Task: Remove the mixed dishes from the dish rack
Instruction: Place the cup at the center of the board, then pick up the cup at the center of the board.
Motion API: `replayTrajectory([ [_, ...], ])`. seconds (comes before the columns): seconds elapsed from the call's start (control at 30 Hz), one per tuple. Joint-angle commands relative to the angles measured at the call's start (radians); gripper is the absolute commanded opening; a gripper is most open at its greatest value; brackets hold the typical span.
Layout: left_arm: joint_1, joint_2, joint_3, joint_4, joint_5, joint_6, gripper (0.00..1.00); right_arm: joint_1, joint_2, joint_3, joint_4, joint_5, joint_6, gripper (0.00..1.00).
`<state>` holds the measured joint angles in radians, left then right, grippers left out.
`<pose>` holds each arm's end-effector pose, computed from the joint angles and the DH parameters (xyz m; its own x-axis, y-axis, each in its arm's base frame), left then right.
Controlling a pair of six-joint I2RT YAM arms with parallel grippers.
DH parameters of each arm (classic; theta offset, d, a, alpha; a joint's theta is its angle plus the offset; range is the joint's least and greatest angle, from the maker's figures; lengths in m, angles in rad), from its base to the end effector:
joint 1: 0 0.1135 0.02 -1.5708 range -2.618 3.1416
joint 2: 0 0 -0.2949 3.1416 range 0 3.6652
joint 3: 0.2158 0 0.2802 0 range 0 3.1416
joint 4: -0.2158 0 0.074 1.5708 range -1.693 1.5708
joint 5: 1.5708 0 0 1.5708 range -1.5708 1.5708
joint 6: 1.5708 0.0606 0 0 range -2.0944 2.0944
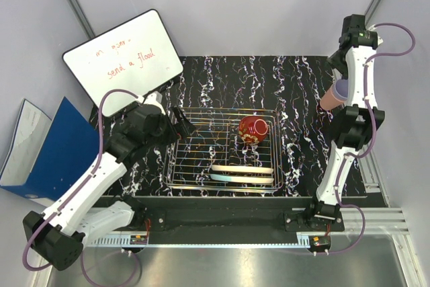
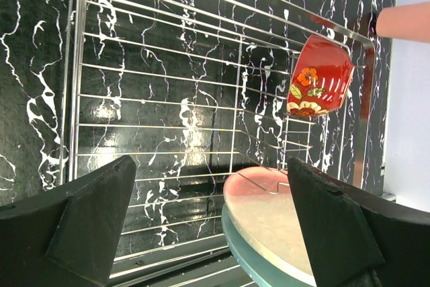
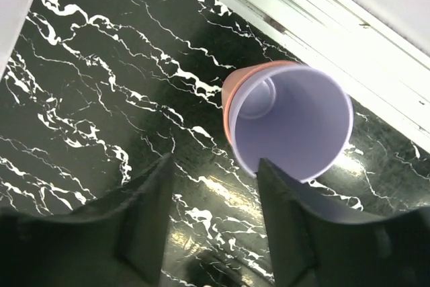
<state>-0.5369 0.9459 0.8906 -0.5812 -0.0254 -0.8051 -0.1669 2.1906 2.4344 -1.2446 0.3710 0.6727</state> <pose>0.2004 -0.1175 0.3175 -0.7099 -0.4161 -0.5682 -0.0260 0.8217 -0.5693 0.5021 -0.1069 0.3680 -0.4326 0.6618 -0.6123 0.7893 0.6062 0.0975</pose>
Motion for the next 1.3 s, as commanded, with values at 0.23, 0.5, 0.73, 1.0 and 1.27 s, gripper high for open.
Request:
replayTrajectory([
  [0.23, 0.002, -0.004, 0.028, 0.050, 0.027, 0.043, 0.99, 0.009, -0.100, 0.182, 0.037, -0.106, 0.030, 0.68],
  [0.5, 0.002, 0.005, 0.053, 0.049, 0.027, 0.060, 0.99, 0.156, -0.267, 0.249, 0.059, -0.159, -0.018, 0.73],
  [0.73, 0.002, 0.022, 0.083, 0.044, 0.028, 0.066, 0.99, 0.374, -0.671, -0.327, 0.403, -0.133, -0.108, 0.76],
  [1.0, 0.000, 0.053, 0.128, 0.043, 0.028, 0.121, 0.99, 0.374, -1.285, -1.141, 0.883, -0.362, -0.151, 0.94],
  [1.27, 0.000, 0.143, 0.231, 0.027, 0.027, 0.198, 0.99, 0.374, -1.491, -1.379, 0.785, -0.399, -0.167, 1.00],
])
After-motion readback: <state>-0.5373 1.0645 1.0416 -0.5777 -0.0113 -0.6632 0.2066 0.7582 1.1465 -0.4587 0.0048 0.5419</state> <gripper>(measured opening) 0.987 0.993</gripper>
